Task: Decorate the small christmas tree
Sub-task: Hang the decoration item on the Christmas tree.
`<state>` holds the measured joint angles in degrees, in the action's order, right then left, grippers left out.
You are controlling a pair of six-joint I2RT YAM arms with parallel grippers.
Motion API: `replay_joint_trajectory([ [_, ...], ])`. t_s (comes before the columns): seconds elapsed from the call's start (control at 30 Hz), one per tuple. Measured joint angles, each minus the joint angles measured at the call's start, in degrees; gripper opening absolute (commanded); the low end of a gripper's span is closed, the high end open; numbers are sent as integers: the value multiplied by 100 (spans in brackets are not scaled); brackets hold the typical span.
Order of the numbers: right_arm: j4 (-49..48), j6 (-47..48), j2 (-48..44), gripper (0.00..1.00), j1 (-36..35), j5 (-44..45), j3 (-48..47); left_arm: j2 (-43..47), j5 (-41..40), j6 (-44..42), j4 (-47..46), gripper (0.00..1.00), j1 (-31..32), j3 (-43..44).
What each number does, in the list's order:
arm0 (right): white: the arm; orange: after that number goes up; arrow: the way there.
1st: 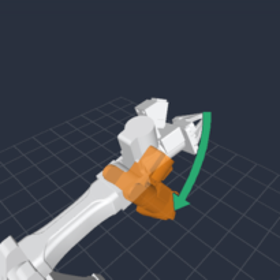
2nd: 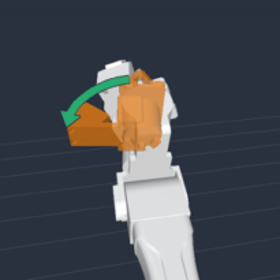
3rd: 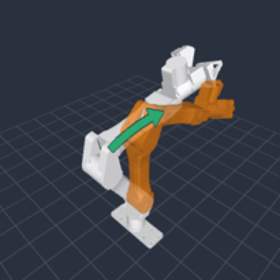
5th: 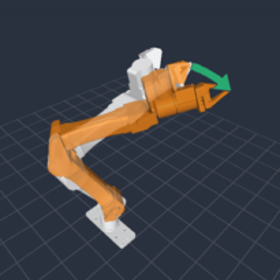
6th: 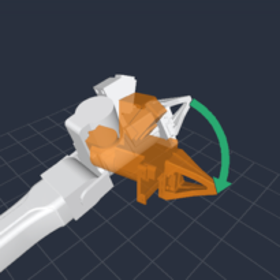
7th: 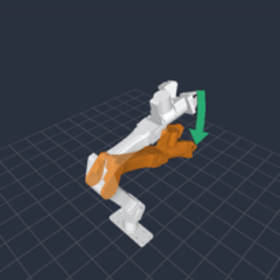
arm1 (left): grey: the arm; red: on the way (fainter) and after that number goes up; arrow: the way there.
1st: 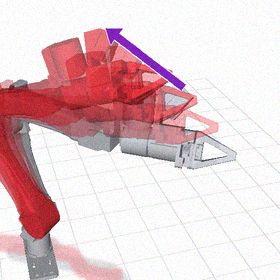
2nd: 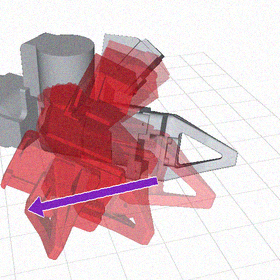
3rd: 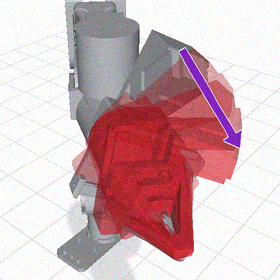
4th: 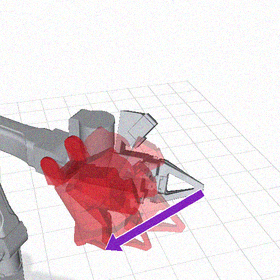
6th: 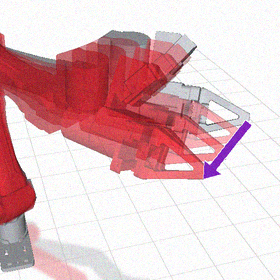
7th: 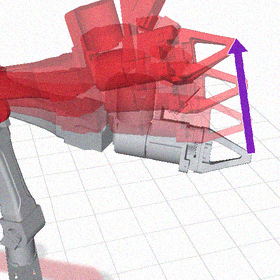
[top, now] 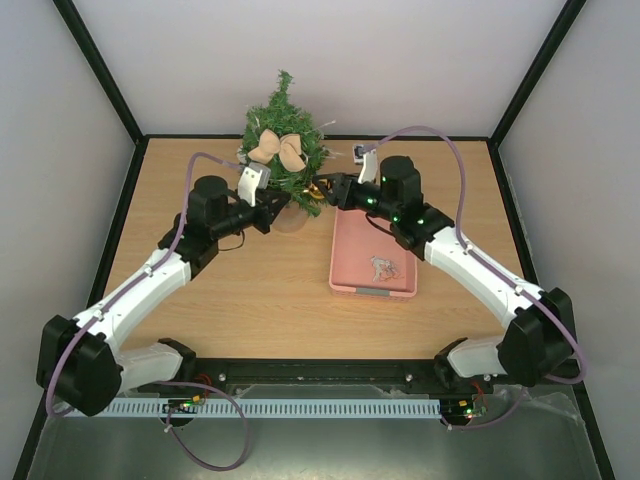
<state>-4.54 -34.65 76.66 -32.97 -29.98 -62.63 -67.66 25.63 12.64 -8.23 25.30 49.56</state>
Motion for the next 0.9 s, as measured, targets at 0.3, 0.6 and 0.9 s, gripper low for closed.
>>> replay_joint_trajectory([
  [0.3, 11, 168, 210, 41, 0, 107, -131, -229, -66, 138, -4, 3, 0, 4],
  [0.6, 11, 302, 295, 41, 0, 227, -190, -310, -61, 195, -44, 3, -17, 28],
  [0.9, 11, 533, 297, 41, 0, 420, -190, -358, 44, 173, -177, 4, -20, 28],
])
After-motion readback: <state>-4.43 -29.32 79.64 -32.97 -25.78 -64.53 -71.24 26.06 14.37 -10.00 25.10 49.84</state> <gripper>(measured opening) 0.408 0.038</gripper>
